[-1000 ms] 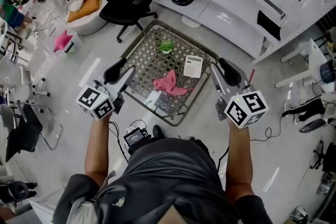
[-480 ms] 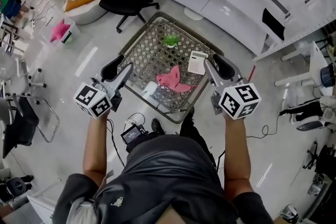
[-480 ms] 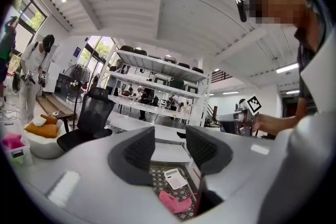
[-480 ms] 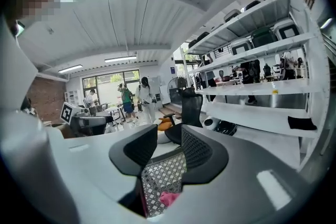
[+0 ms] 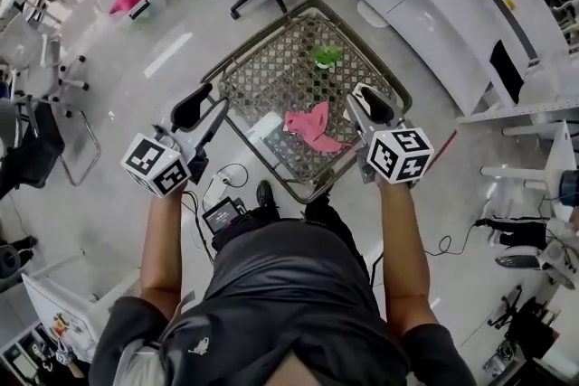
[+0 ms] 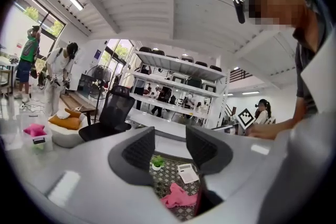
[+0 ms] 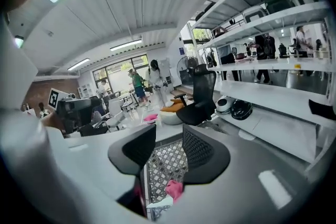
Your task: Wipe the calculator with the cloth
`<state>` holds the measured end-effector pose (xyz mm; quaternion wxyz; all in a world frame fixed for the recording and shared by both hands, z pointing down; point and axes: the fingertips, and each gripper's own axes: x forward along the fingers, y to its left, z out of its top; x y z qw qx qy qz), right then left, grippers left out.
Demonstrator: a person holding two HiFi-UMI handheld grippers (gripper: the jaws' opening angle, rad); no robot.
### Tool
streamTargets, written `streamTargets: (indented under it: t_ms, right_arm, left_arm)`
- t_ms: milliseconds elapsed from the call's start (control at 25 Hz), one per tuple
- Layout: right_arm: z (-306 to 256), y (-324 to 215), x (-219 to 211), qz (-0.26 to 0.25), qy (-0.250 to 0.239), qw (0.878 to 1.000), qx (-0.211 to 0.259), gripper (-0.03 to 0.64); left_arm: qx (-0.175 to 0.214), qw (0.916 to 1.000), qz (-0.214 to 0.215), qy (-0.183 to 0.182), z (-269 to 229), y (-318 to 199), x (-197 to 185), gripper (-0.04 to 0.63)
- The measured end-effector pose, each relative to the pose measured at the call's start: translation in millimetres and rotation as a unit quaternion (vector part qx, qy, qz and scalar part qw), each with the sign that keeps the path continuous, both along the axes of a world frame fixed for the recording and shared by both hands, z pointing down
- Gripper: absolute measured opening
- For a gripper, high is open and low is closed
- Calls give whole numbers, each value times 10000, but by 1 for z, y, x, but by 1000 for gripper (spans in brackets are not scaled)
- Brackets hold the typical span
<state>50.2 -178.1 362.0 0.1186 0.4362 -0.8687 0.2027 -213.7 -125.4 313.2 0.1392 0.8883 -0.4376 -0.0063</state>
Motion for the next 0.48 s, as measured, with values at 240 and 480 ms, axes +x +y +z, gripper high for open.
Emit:
streamTargets:
  t_ms: [240,480]
  right_arm:
    - [80,-8,-24,-286,139,9967,-752,149]
    - [177,-8,-39,-506,447,9856,-1551,167]
  left_arm:
    - [-419,9981,-447,86,36,9,-23,221]
    - [-673,9947,-753,171,65,9,-37,221]
